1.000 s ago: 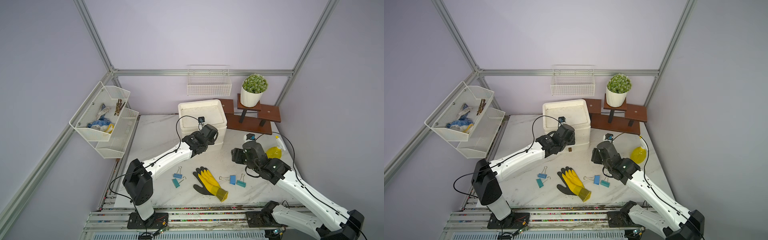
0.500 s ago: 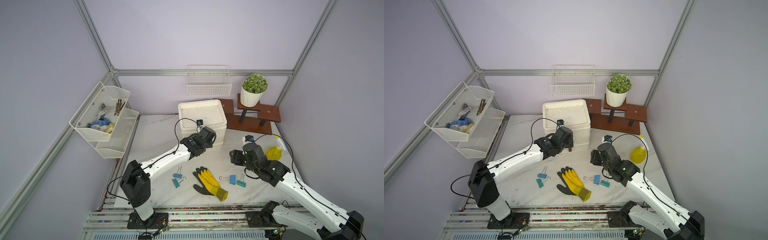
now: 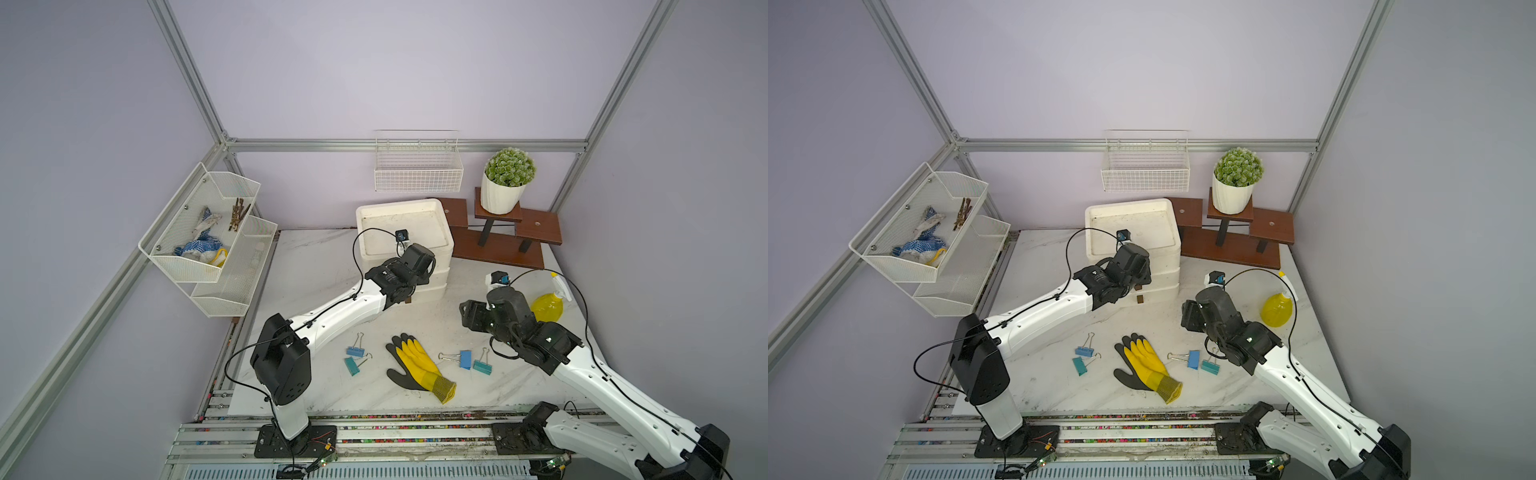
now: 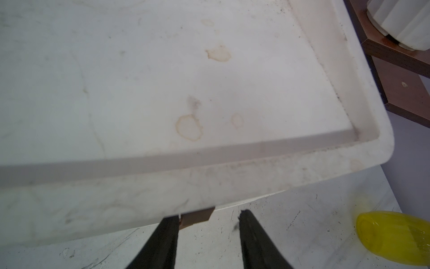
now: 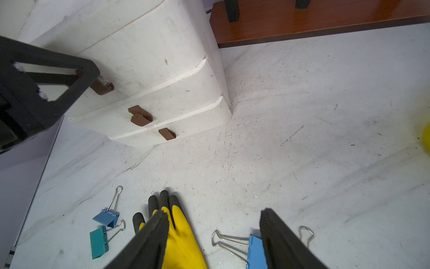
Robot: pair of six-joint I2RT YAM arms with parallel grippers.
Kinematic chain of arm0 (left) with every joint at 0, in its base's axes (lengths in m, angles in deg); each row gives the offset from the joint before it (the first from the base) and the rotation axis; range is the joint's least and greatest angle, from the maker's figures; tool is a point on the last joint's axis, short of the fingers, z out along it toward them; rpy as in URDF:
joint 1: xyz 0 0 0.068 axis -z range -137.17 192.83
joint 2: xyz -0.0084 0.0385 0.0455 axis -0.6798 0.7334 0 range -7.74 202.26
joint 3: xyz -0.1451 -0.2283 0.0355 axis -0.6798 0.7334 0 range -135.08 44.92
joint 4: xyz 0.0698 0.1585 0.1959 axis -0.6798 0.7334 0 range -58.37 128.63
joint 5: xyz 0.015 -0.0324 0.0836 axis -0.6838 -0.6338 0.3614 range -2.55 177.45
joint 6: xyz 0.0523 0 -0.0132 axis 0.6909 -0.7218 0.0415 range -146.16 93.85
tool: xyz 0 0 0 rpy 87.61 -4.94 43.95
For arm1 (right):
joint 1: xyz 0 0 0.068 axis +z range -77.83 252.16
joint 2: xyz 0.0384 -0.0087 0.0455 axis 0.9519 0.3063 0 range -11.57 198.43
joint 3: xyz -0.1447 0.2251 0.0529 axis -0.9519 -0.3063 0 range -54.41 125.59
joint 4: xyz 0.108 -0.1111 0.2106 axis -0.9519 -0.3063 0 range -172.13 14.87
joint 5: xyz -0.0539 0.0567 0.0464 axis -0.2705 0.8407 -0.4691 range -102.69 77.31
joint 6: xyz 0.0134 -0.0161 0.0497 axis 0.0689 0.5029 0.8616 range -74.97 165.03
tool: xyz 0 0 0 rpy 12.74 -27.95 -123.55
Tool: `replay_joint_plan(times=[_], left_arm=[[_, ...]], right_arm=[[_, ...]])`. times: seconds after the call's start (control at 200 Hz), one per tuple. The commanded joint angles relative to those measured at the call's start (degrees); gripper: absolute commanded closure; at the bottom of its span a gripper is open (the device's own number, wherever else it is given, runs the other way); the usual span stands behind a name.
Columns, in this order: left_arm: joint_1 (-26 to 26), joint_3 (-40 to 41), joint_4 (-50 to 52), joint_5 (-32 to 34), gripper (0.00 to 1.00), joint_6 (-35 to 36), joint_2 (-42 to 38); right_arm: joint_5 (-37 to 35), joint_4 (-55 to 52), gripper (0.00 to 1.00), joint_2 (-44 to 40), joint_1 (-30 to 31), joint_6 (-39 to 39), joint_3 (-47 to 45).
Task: Put the binder clips in the drawer according to color
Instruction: Close the drawer in the storage box.
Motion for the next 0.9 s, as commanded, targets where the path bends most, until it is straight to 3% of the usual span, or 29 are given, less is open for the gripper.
replay_joint_plan(times=[0.0, 0.23, 0.45, 0.555, 0.895], left_arm=[[-0.83, -2.43, -0.92, 1.43, 0.53, 1.08, 0.58], [0.26, 3.01, -2.08, 0.26, 0.52, -1.77, -3.14], [3.30, 13.21, -4.92, -1.72, 0.37, -7.68, -5.59], [3.30, 13.02, -4.84, -2.18, 0.32, -7.96, -3.45], [1.72, 7.57, -3.51, 0.45, 0.41, -6.47, 3.50]], right_arm=[[-0.20, 1.04, 0.32, -1.05, -0.18, 0.04, -0.56], [-0.31, 1.04, 0.32, -1.56, -0.18, -0.11, -0.91], [-2.10, 0.76, 0.30, -1.91, -0.40, -0.56, -1.82], [-1.48, 0.67, 0.30, -1.85, -0.48, -0.54, -1.48], [-1.99, -0.63, 0.30, -2.52, -0.72, -0.98, -0.38]])
